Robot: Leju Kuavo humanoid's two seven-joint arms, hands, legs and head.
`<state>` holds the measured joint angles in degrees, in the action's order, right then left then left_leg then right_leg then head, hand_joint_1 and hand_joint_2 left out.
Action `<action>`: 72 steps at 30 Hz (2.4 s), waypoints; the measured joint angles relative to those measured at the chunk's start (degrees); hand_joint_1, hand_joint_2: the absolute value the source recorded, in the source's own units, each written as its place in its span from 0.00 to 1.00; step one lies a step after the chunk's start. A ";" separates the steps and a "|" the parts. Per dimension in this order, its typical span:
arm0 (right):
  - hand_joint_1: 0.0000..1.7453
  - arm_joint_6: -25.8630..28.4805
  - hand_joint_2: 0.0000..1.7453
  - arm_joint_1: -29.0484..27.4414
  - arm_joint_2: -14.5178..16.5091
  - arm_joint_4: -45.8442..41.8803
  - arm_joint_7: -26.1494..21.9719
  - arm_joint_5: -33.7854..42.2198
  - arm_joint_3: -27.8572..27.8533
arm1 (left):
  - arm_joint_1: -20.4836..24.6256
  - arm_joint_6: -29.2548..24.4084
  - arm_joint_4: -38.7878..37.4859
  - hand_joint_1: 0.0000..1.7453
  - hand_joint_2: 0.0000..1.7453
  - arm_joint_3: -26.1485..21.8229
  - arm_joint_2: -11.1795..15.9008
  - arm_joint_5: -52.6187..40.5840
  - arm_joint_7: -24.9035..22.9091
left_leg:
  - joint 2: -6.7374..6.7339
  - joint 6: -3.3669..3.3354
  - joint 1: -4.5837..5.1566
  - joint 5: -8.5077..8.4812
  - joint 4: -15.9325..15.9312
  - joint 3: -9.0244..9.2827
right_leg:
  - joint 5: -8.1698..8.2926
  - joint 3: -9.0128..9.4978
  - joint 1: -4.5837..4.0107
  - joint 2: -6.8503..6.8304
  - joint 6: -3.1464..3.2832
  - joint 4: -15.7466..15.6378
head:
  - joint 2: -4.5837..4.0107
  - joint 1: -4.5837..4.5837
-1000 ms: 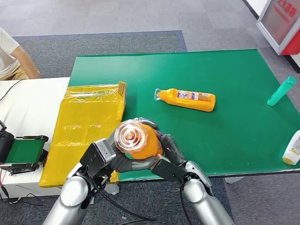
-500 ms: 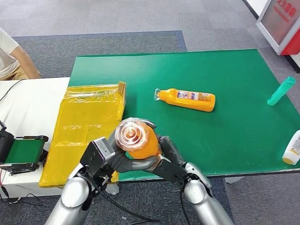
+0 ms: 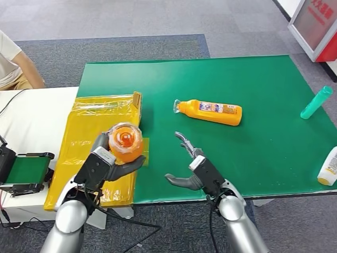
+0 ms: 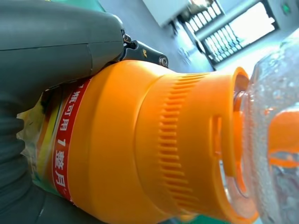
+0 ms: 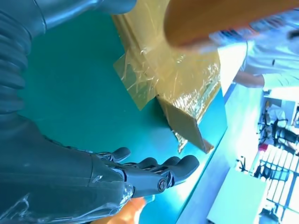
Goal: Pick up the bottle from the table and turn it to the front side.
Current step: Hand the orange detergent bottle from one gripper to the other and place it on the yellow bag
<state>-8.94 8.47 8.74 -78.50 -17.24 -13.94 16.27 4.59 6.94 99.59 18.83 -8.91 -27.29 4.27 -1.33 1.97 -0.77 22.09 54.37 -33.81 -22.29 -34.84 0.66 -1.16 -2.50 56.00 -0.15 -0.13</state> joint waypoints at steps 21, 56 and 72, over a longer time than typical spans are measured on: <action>0.00 -2.60 1.00 -6.42 -0.34 -11.96 1.72 3.02 -4.70 | -2.38 -4.48 2.26 1.00 1.00 -7.80 -1.06 -18.78 -3.02 | 0.00 -0.01 0.00 0.02 0.00 -0.02 | -0.03 0.00 0.00 0.00 -0.02 0.00 | 0.00 0.00; 0.00 -5.14 1.00 -9.53 -0.34 -25.60 -0.44 4.44 -2.88 | 11.59 -18.57 -26.14 1.00 1.00 0.55 8.38 -61.61 -6.78 | 0.00 0.00 0.01 -0.06 0.02 -0.07 | 0.05 -0.07 0.01 0.01 -0.04 0.00 | 0.00 0.01; 0.00 -4.99 1.00 -8.51 -0.37 -25.27 -1.60 6.29 -0.35 | 14.24 -18.26 -36.01 1.00 1.00 6.37 4.12 -61.61 -5.60 | 0.00 -0.01 0.03 -0.05 0.03 -0.08 | 0.06 -0.07 0.03 0.01 -0.06 0.00 | 0.00 0.00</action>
<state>-13.92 -0.04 8.37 -103.78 -18.84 -7.65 15.92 18.83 -11.32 63.59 25.20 -4.80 -88.89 -1.33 -1.33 1.96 -0.74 22.03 54.40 -33.88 -22.23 -34.91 0.69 -1.15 -2.56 56.00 -0.15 -0.12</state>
